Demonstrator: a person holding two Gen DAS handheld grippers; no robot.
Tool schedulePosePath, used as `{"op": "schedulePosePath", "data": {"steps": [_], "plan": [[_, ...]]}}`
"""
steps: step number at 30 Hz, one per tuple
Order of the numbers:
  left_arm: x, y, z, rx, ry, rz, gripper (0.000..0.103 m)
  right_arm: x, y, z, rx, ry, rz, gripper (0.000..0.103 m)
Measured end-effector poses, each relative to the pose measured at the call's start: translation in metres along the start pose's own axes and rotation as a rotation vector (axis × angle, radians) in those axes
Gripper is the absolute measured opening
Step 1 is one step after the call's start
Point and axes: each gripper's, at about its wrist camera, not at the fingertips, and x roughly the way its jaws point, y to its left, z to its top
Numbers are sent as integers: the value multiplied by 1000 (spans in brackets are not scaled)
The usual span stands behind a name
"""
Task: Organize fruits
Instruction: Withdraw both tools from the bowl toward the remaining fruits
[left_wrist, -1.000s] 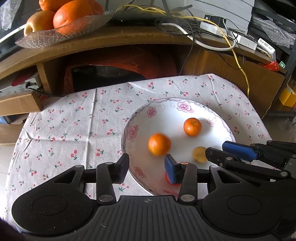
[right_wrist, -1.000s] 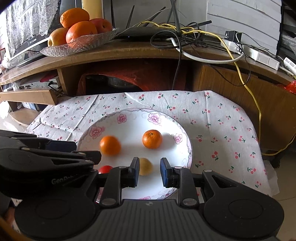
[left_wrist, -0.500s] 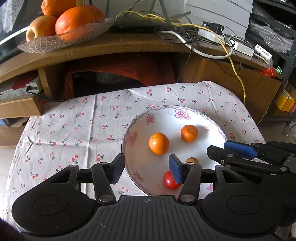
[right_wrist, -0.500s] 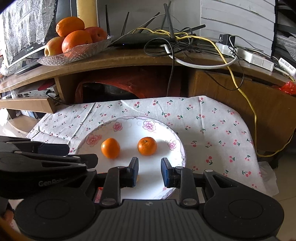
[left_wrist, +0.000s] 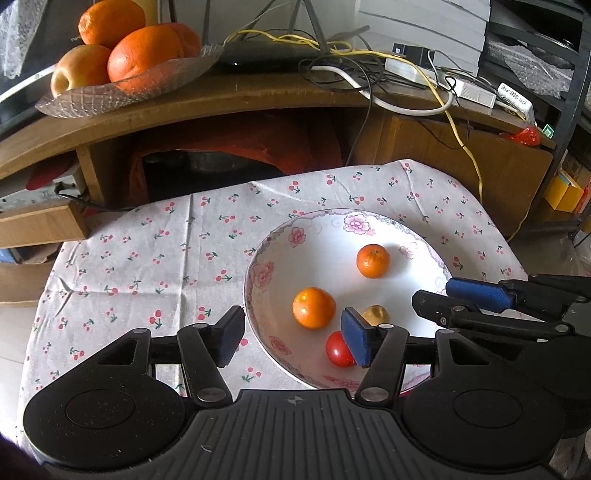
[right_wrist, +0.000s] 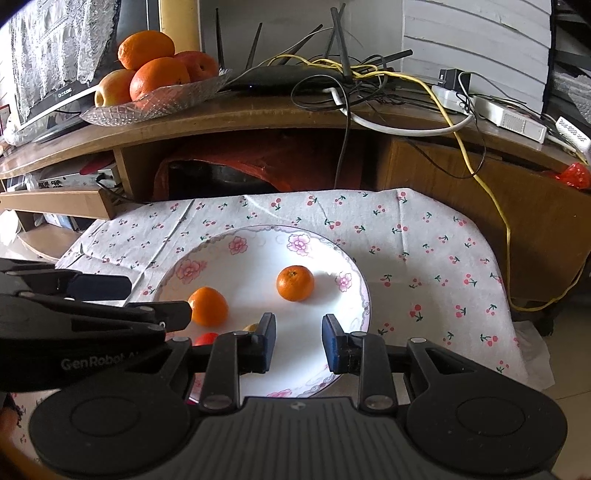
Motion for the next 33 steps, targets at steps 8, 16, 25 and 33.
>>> {"op": "schedulePosePath", "data": {"steps": [8,16,25,33], "plan": [[-11,1,-4,25,-16,9,65,-7,6,-3,-9,-3,15,29],[-23,-1,-12,84,-35,22,64,-13,12,-10,-33,8,28,29],[-39,0,-23,128,-43,30,63,-21,23,-19,-60,27,49,29],[-47,7,-34,162,-36,35,63,-23,37,-27,-102,46,70,29]]}}
